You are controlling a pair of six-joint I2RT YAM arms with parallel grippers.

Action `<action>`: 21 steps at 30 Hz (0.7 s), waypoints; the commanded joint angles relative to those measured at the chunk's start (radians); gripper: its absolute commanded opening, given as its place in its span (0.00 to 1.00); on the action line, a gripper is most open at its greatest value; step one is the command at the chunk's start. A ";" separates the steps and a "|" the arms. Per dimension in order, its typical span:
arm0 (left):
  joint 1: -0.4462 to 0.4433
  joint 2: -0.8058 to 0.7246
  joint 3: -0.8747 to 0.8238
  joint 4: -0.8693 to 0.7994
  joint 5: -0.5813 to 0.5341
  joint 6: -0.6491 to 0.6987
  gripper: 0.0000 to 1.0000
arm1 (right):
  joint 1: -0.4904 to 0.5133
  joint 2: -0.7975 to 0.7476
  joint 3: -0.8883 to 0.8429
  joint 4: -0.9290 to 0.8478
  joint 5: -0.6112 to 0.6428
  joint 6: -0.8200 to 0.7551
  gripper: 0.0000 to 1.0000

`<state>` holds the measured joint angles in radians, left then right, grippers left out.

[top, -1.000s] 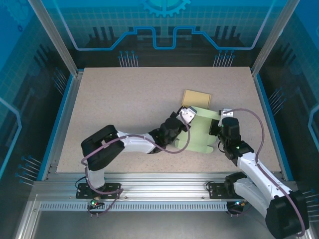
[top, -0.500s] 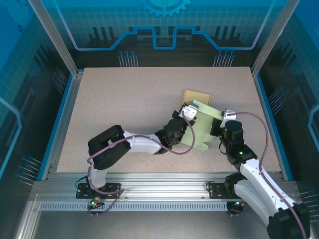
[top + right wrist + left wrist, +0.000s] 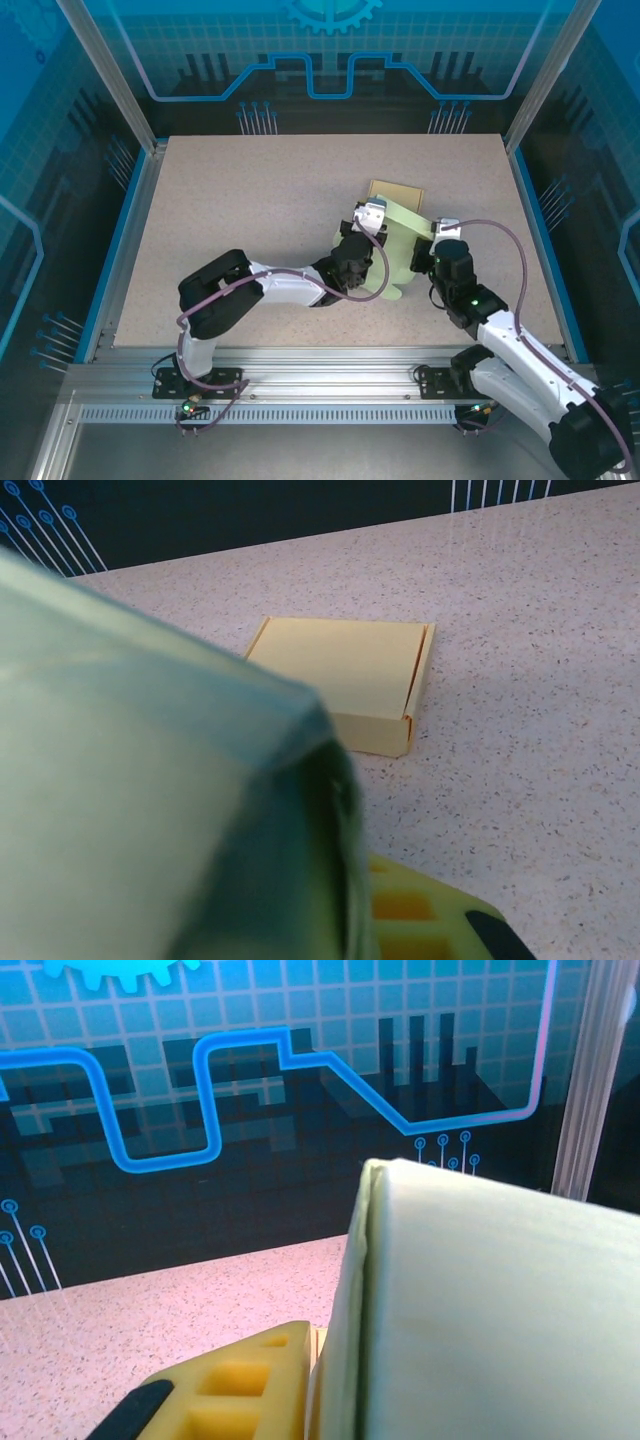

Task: Fold the paper box

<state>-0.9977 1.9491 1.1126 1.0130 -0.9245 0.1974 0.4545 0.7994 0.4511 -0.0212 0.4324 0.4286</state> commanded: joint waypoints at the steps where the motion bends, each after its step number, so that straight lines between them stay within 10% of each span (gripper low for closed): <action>1: 0.101 -0.077 -0.034 0.071 -0.151 -0.112 0.10 | 0.075 -0.004 0.032 -0.092 0.134 0.082 0.00; 13: 0.193 -0.367 -0.269 -0.329 0.218 -0.387 0.35 | 0.195 0.210 0.217 -0.304 0.180 0.274 0.00; 21: 0.246 -0.491 -0.420 -0.315 0.425 -0.388 0.41 | 0.261 0.366 0.334 -0.401 0.141 0.355 0.00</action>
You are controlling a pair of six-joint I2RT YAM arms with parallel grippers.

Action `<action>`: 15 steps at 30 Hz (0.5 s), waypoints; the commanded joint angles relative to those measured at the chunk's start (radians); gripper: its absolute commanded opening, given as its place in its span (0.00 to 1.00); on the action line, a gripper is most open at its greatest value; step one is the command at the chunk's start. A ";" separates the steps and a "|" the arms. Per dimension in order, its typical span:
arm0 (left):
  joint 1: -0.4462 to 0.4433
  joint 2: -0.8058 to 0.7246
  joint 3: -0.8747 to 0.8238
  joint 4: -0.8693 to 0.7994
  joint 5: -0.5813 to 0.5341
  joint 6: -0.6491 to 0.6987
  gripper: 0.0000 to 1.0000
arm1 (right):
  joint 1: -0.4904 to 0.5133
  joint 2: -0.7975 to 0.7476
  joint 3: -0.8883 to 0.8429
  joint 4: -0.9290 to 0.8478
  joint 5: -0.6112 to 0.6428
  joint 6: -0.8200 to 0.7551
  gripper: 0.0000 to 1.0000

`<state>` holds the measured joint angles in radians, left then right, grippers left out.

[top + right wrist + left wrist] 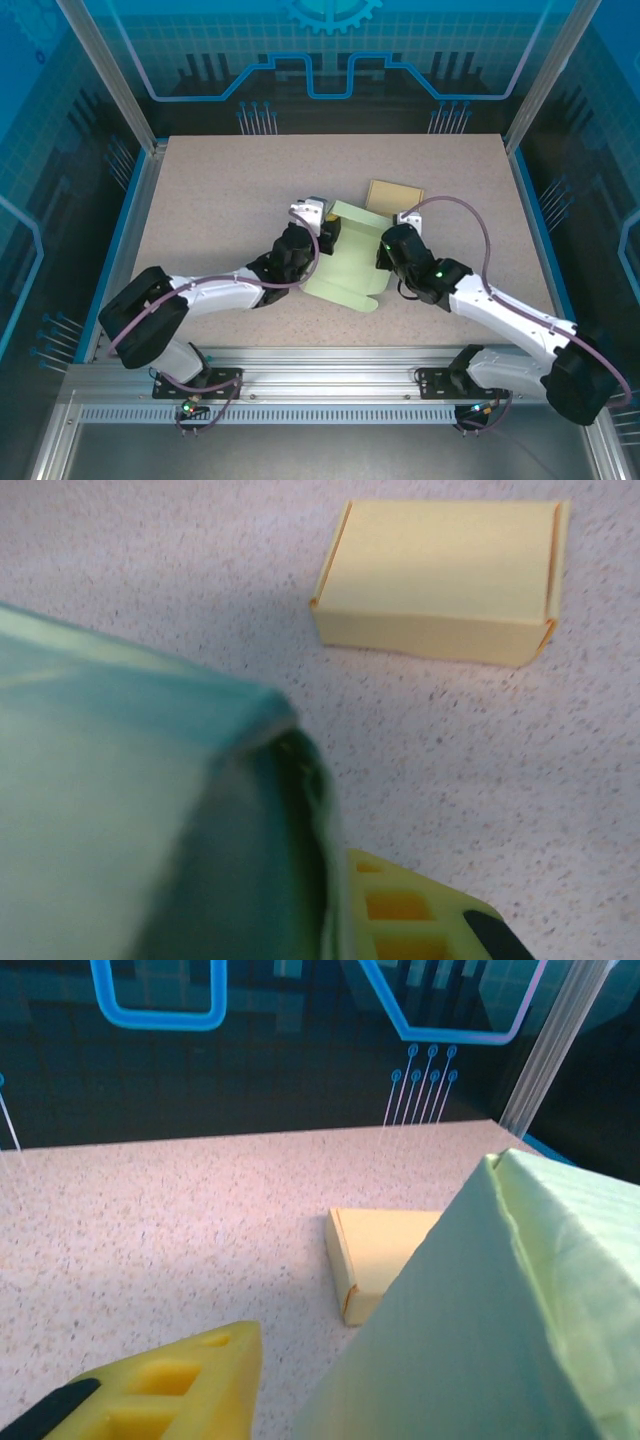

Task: Fold the paper box

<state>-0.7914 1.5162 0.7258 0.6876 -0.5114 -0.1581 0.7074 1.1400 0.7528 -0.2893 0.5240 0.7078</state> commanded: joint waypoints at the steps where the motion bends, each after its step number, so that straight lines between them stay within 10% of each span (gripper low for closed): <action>1: 0.042 -0.068 -0.047 0.023 0.021 -0.024 0.41 | 0.014 0.041 0.040 -0.138 0.046 0.083 0.00; 15: 0.050 -0.125 -0.120 0.167 0.108 0.049 0.42 | 0.050 0.156 0.118 -0.183 0.050 0.101 0.00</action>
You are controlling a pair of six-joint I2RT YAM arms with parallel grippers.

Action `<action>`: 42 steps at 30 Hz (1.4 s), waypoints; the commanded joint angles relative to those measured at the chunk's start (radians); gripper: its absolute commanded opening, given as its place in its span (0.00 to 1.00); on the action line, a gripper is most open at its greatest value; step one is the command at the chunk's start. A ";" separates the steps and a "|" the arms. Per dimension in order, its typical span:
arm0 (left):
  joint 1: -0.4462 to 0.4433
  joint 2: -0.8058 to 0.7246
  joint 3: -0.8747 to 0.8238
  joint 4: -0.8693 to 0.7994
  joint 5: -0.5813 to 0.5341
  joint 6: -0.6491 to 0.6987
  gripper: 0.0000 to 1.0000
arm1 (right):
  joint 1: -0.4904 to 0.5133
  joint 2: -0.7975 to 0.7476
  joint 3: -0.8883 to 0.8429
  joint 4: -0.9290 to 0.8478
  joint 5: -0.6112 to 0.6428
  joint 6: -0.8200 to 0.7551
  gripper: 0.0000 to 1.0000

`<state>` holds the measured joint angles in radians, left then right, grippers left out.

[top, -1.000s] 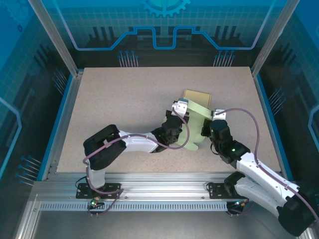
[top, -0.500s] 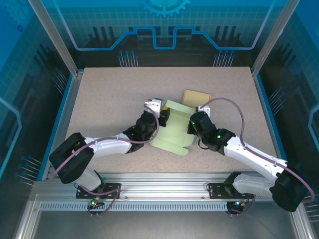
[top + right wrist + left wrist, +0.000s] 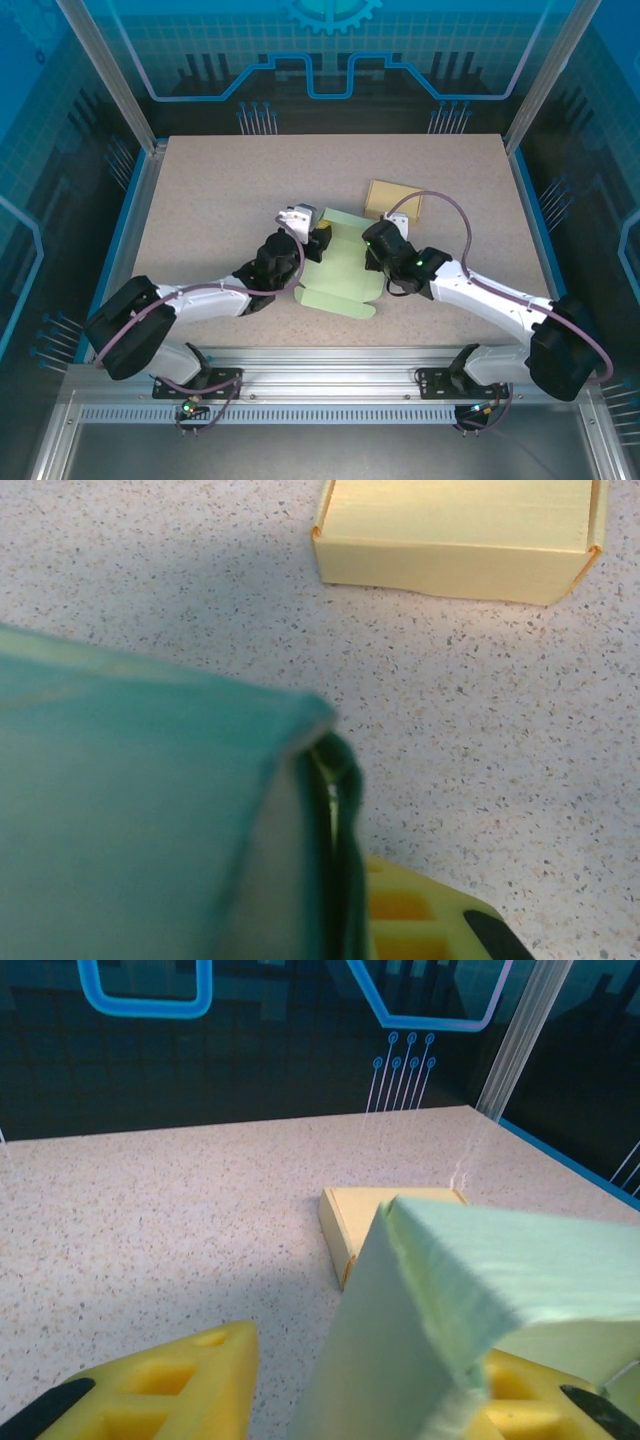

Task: Fold the paper box

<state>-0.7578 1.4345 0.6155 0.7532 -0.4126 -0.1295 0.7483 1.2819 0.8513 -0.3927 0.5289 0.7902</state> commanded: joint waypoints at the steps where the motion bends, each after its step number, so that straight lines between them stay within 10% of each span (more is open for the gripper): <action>1: 0.017 -0.045 -0.011 0.107 0.011 0.021 0.41 | 0.010 0.016 0.022 -0.080 0.046 0.019 0.00; 14: 0.014 0.056 0.009 0.131 -0.181 0.075 0.11 | 0.028 0.001 0.023 -0.059 0.012 0.018 0.00; 25: -0.011 0.195 0.146 0.071 -0.561 0.106 0.20 | 0.126 0.102 0.097 -0.048 0.031 0.049 0.00; 42: 0.064 -0.023 -0.057 -0.007 0.111 -0.004 0.47 | 0.075 0.178 0.168 -0.084 0.066 0.057 0.00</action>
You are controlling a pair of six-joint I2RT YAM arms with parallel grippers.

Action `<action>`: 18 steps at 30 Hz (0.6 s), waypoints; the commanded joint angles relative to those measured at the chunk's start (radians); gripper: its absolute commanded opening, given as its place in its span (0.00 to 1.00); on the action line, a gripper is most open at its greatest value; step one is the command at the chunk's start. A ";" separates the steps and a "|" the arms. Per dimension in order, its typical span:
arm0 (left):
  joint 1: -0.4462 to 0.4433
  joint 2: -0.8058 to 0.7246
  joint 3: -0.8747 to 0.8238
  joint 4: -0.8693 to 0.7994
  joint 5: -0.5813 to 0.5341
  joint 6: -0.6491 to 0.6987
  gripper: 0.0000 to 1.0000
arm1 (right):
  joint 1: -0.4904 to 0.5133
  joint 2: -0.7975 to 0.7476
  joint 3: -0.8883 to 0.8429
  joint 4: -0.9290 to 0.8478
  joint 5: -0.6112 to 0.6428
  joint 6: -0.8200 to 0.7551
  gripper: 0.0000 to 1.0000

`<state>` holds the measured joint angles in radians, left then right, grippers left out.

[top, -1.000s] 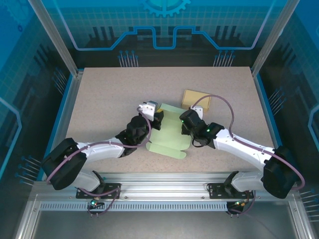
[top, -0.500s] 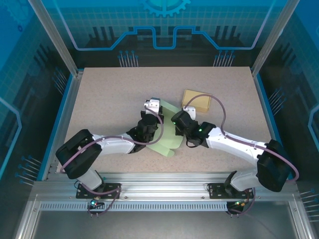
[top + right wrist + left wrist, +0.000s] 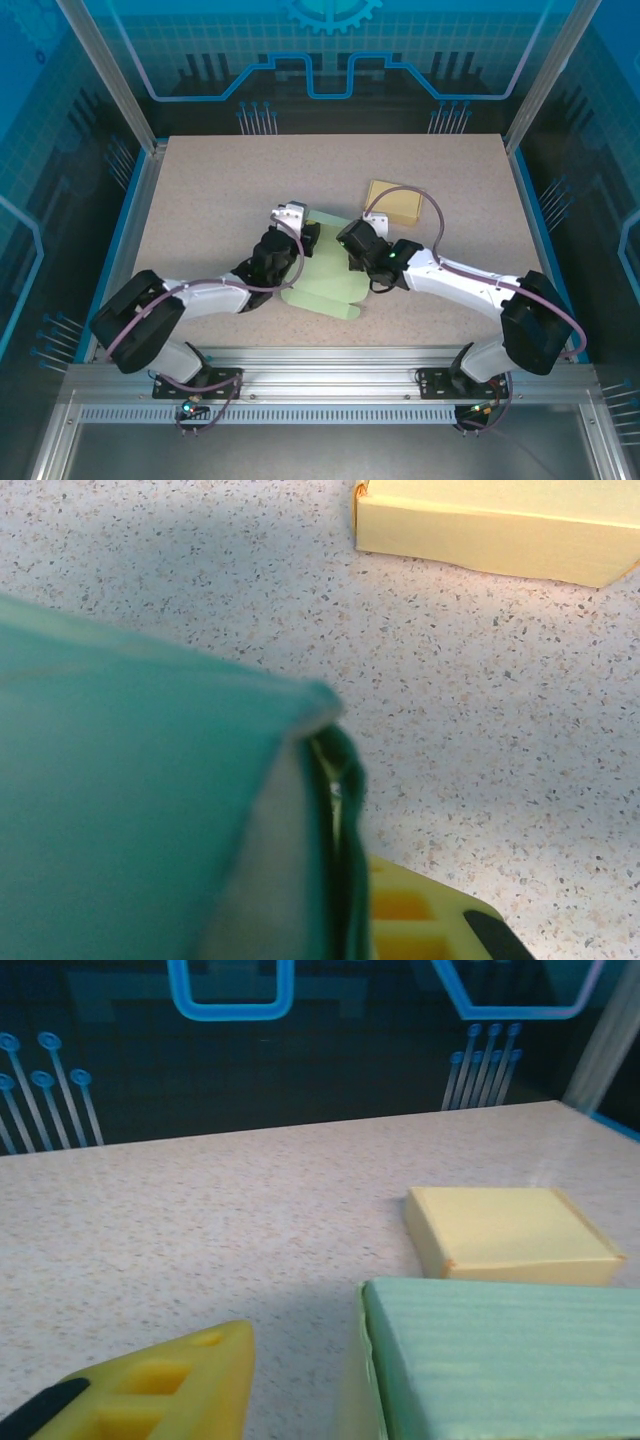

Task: Fold the paper box

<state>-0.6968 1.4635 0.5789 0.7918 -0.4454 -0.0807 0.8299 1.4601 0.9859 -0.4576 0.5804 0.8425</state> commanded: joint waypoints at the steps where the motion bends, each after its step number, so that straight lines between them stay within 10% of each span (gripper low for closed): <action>1: 0.001 -0.069 -0.031 -0.065 0.166 -0.068 0.49 | -0.008 0.003 0.036 -0.021 0.017 0.007 0.00; 18: -0.032 -0.203 -0.186 -0.196 0.078 -0.164 0.59 | -0.010 0.034 0.048 -0.017 0.013 0.014 0.00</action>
<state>-0.7227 1.2858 0.4053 0.6197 -0.3069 -0.2203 0.8284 1.4818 1.0054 -0.4637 0.5797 0.8421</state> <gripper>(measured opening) 0.594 0.103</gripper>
